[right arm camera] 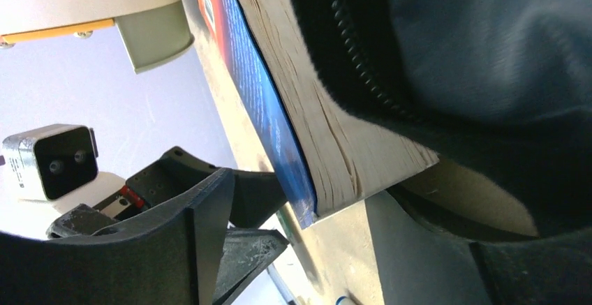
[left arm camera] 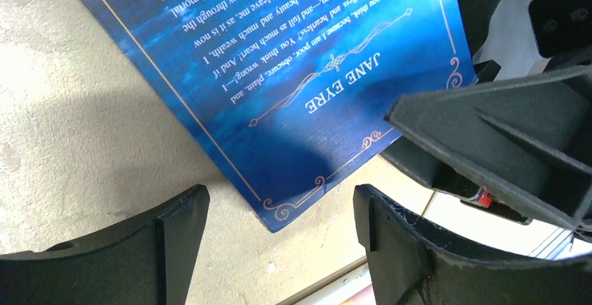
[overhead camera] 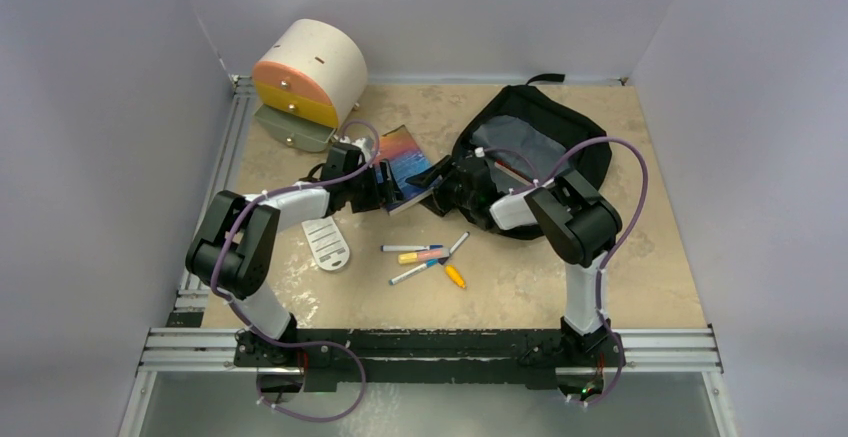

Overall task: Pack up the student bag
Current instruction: Pick up the book from the center of the board.

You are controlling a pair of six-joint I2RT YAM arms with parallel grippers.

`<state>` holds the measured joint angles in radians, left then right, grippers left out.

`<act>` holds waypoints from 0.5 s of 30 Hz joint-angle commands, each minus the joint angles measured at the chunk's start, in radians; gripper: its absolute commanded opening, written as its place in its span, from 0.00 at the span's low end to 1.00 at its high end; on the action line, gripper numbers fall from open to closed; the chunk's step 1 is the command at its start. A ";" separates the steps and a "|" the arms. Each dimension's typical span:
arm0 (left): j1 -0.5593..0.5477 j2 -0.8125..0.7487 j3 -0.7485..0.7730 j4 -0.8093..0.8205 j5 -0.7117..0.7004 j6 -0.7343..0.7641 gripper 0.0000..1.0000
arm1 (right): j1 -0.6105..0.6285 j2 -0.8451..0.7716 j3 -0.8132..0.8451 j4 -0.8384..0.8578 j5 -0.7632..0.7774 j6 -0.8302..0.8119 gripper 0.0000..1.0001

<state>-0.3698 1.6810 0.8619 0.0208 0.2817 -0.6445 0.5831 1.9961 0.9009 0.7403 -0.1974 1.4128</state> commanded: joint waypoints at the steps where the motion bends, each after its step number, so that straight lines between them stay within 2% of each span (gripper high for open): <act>1: -0.004 -0.011 0.012 0.034 0.016 -0.011 0.75 | -0.009 -0.010 -0.018 0.017 0.134 -0.030 0.67; 5: -0.004 -0.011 0.011 0.033 0.016 -0.009 0.75 | -0.009 0.003 -0.044 0.144 0.140 -0.045 0.52; 8: -0.004 -0.015 0.011 0.030 0.016 -0.008 0.75 | -0.009 0.017 -0.046 0.215 0.138 -0.068 0.38; 11: -0.004 -0.026 0.012 0.023 0.015 -0.006 0.75 | -0.009 0.016 -0.063 0.306 0.142 -0.102 0.20; 15: -0.004 -0.059 0.012 0.015 0.013 -0.005 0.75 | -0.009 -0.003 -0.072 0.369 0.145 -0.162 0.04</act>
<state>-0.3698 1.6806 0.8619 0.0196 0.2829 -0.6445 0.5816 2.0224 0.8326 0.9276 -0.0963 1.3243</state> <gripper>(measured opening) 0.752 0.295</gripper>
